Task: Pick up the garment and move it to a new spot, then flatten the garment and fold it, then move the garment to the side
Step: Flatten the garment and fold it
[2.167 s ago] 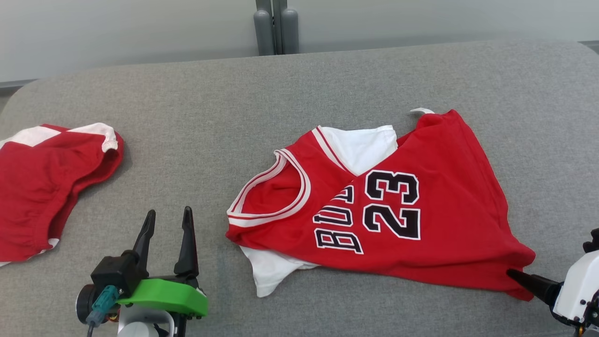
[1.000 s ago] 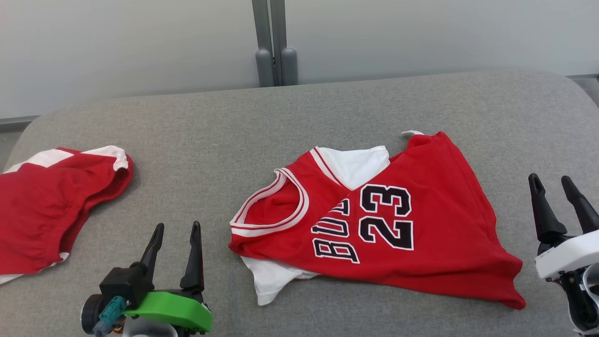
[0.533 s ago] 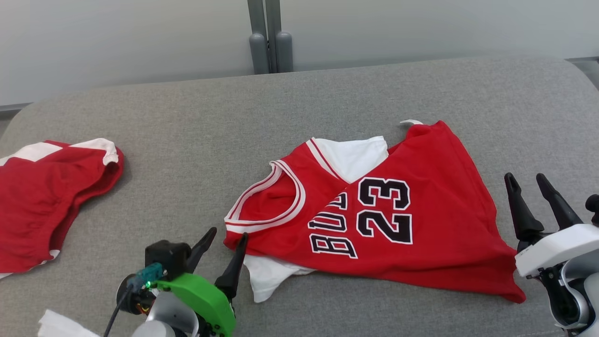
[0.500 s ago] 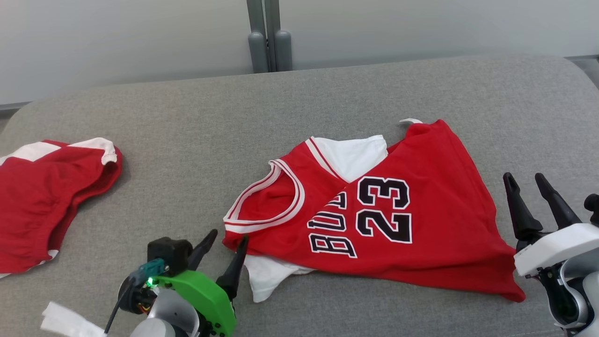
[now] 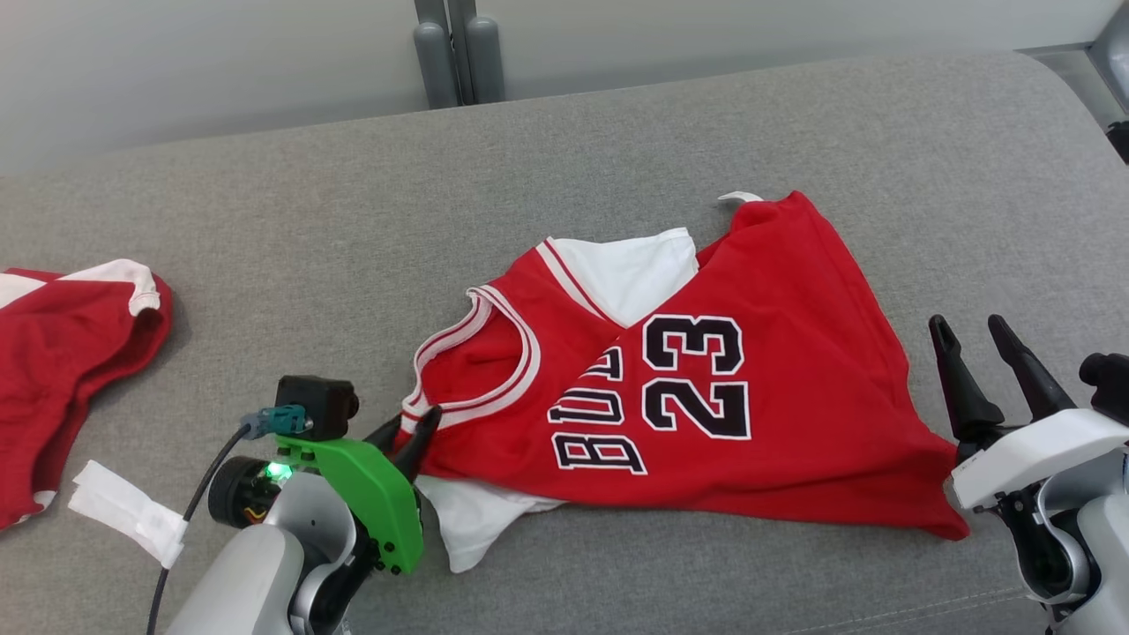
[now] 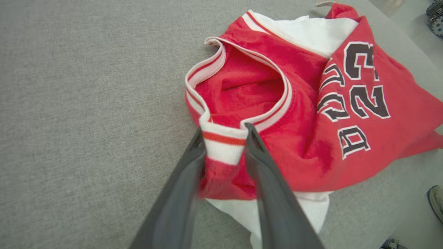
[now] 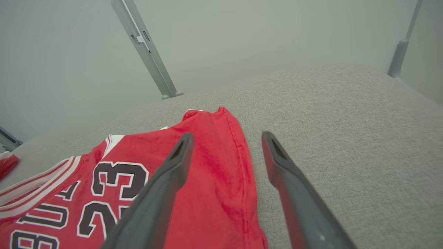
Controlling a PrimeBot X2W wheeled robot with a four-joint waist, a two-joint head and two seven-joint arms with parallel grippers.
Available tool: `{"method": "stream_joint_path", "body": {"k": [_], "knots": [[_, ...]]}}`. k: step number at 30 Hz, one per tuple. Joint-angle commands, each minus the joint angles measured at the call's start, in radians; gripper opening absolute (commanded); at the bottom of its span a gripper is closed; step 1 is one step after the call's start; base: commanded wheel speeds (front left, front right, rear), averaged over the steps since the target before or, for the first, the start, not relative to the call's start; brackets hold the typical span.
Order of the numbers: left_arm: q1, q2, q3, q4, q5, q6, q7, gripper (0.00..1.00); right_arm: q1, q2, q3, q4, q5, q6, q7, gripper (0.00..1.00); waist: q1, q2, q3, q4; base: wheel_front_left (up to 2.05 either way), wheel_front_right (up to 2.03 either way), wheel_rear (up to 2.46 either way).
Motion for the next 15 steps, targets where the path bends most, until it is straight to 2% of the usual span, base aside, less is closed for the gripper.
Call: {"method": "stream_joint_path", "body": {"k": [1, 6, 10, 12, 15], "knots": [[-0.012, 0.001, -0.001, -0.009, -0.012, -0.003, -0.014, 0.00, -0.008, -0.004, 0.003, 0.006, 0.006, 0.000, -0.010, 1.00, 0.0000, 0.0000, 0.004, -0.003, 0.00, 0.00, 0.00], [-0.031, 0.014, 0.022, 0.001, -0.057, 0.006, -0.014, 0.00, -0.020, 0.002, 0.021, 0.020, 0.001, 0.000, -0.015, 1.00, 0.0000, 0.0000, 0.005, 0.004, 0.00, 0.00, 0.00], [-0.057, -0.008, 0.107, 0.005, -0.138, 0.031, -0.025, 0.00, -0.039, 0.000, 0.040, 0.016, -0.008, 0.000, -0.024, 1.00, 0.0000, 0.0000, 0.008, 0.013, 0.00, 0.00, 0.00], [-0.077, 0.020, 0.140, 0.011, -0.145, 0.050, -0.028, 0.00, -0.047, 0.001, 0.045, 0.020, -0.007, 0.000, -0.028, 1.00, 0.0000, 0.0000, 0.012, 0.017, 0.00, 0.00, 0.00], [-0.107, 0.029, 0.199, 0.029, -0.178, 0.080, -0.047, 0.00, -0.056, 0.003, 0.049, 0.026, -0.006, 0.000, -0.037, 1.00, 0.0000, 0.0000, 0.022, 0.023, 0.00, 0.00, 0.00]]}}
